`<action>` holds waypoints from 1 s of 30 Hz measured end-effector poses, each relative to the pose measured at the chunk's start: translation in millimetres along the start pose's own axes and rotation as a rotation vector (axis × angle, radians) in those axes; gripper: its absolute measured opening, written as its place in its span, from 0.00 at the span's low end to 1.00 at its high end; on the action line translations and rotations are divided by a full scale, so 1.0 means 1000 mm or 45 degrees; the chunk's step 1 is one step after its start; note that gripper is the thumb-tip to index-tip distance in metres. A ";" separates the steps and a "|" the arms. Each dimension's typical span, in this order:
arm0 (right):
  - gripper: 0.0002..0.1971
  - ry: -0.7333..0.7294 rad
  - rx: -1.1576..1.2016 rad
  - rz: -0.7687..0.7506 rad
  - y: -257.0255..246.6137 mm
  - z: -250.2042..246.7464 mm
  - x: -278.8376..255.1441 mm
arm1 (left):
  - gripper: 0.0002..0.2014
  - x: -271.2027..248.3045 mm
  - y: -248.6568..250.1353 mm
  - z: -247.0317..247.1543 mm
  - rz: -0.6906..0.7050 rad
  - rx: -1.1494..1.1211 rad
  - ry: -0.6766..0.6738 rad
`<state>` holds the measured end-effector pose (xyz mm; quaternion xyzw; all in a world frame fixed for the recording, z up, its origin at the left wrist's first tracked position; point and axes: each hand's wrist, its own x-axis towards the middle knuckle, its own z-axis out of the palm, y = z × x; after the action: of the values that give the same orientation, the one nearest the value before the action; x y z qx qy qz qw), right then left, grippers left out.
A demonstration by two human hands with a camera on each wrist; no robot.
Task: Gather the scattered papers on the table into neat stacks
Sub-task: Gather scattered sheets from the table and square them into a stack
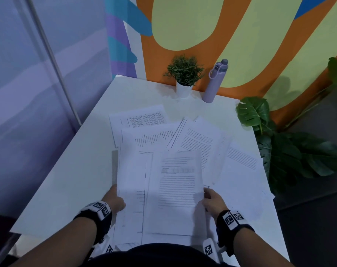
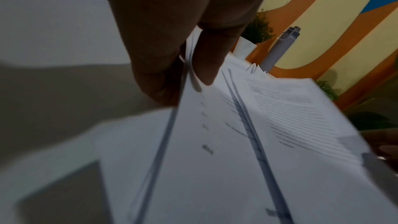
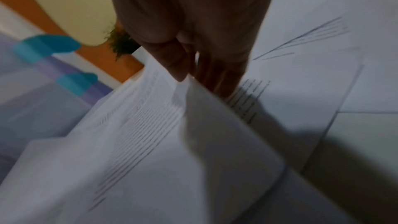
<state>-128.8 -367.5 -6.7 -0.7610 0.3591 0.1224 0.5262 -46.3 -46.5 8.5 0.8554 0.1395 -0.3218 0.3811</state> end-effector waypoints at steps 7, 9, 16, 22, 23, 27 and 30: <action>0.12 -0.103 -0.599 0.006 -0.006 0.018 -0.009 | 0.32 0.003 -0.005 0.004 0.083 -0.236 0.103; 0.18 -0.223 -0.612 -0.062 -0.015 0.031 -0.016 | 0.37 0.000 -0.007 0.010 0.114 -0.176 0.094; 0.20 -0.300 -0.633 -0.205 -0.033 0.054 -0.020 | 0.40 -0.013 -0.005 0.007 0.324 -0.083 0.072; 0.39 -0.312 -0.284 -0.140 -0.025 0.038 -0.004 | 0.32 -0.041 0.008 -0.029 0.577 -0.182 0.172; 0.45 -0.324 -0.147 -0.079 -0.029 0.036 -0.006 | 0.30 -0.045 0.011 -0.035 0.619 -0.218 0.181; 0.52 -0.404 0.529 0.085 -0.048 0.029 -0.011 | 0.28 -0.051 0.020 -0.056 0.703 -0.526 0.149; 0.61 -0.484 0.831 0.070 -0.066 0.023 -0.016 | 0.33 -0.050 0.025 -0.061 0.708 -0.787 0.045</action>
<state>-91.4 -328.0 40.3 -0.5071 0.2954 0.1545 0.7948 -44.6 -17.5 85.8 0.7112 -0.0003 -0.1348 0.6900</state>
